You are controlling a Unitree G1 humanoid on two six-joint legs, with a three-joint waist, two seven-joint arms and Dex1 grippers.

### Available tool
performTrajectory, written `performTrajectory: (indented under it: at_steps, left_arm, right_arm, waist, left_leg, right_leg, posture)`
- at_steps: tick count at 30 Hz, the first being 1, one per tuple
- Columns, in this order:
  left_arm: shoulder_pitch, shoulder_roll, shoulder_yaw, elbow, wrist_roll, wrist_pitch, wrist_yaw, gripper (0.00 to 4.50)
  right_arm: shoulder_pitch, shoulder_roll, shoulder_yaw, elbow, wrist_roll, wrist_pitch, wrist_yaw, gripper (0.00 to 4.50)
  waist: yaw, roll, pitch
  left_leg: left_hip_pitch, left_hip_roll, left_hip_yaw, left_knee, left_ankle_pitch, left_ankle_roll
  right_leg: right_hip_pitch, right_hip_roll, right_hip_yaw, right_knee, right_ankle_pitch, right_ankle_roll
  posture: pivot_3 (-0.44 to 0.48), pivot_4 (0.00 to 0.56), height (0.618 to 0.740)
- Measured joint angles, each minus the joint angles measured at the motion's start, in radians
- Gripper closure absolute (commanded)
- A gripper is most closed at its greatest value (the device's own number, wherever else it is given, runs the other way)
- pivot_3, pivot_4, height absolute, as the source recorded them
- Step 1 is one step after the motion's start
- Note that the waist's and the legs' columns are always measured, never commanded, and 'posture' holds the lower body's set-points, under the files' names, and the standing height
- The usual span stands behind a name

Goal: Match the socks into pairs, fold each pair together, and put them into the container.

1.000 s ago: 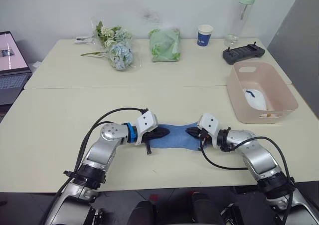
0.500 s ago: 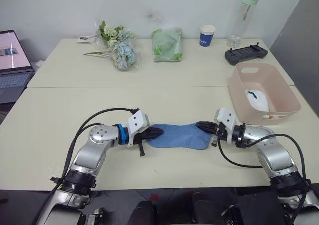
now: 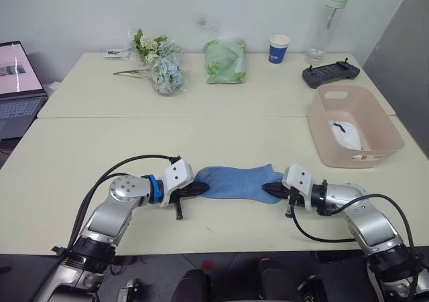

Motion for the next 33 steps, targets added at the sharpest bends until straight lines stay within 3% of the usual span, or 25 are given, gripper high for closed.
performTrajectory:
  at_steps: [4,9,14,22,25,29,33]
  left_arm:
    - [-0.004,-0.002,0.009,-0.001,-0.031,0.007,-0.019,4.47]
    - [-0.092,-0.071,0.015,-0.009,-0.081,0.035,0.007,4.47]
    - [-0.118,-0.061,0.003,0.109,0.004,0.004,0.061,4.47]
    - [-0.105,-0.043,0.014,0.149,0.011,-0.038,0.047,4.47]
    - [-0.105,-0.058,0.034,0.141,-0.032,-0.016,0.039,4.47]
    - [-0.103,-0.036,0.059,0.098,-0.075,-0.016,0.003,4.50]
    - [-0.067,0.030,0.104,0.062,-0.092,-0.022,-0.024,4.50]
  right_arm:
    - [-0.001,-0.006,-0.056,0.000,0.049,0.058,0.005,4.50]
    - [-0.067,0.091,-0.061,-0.034,0.121,0.136,-0.021,4.50]
    - [-0.091,0.109,-0.041,0.065,0.061,0.109,-0.067,4.50]
    - [-0.082,0.054,-0.058,0.099,0.045,0.090,-0.038,4.50]
    - [-0.082,0.064,-0.100,0.068,0.125,0.144,-0.018,4.50]
    - [-0.084,0.070,-0.168,-0.056,0.300,0.323,-0.002,3.64]
    - [-0.073,-0.041,-0.186,-0.085,0.306,0.431,-0.015,2.24]
  waist:
    - [0.000,0.000,0.000]
    - [-0.001,0.000,0.000]
    - [-0.002,0.000,0.000]
    - [-0.001,0.000,0.000]
    - [-0.002,0.000,0.000]
    - [-0.001,0.000,0.000]
    - [0.000,0.000,0.000]
  left_leg:
    - [0.000,0.000,0.000,0.000,0.000,0.000]
    - [0.000,0.000,0.000,0.000,0.000,0.000]
    - [0.000,0.000,0.001,-0.001,0.001,-0.002]
    - [0.000,0.000,0.001,-0.001,0.001,-0.002]
    - [0.000,0.001,0.001,-0.001,0.001,-0.002]
    - [-0.001,0.001,-0.003,-0.001,0.001,-0.002]
    - [-0.001,0.000,-0.004,-0.001,0.000,0.001]
  right_leg:
    - [0.000,0.000,0.000,0.000,0.000,0.000]
    - [0.000,0.000,0.000,0.001,0.000,0.000]
    - [-0.002,0.000,0.000,0.000,0.000,0.000]
    - [-0.001,0.000,0.001,0.000,0.000,0.000]
    - [-0.001,0.000,0.001,0.000,0.000,0.000]
    - [-0.001,0.000,0.000,0.000,0.000,0.000]
    - [-0.001,0.000,0.000,-0.001,0.000,0.000]
  posture:
    - [0.000,0.150,0.740]
    - [0.000,0.150,0.740]
    - [0.000,0.150,0.740]
    - [0.000,0.150,0.740]
    - [0.000,0.150,0.740]
    - [0.000,0.150,0.740]
    - [0.000,0.150,0.740]
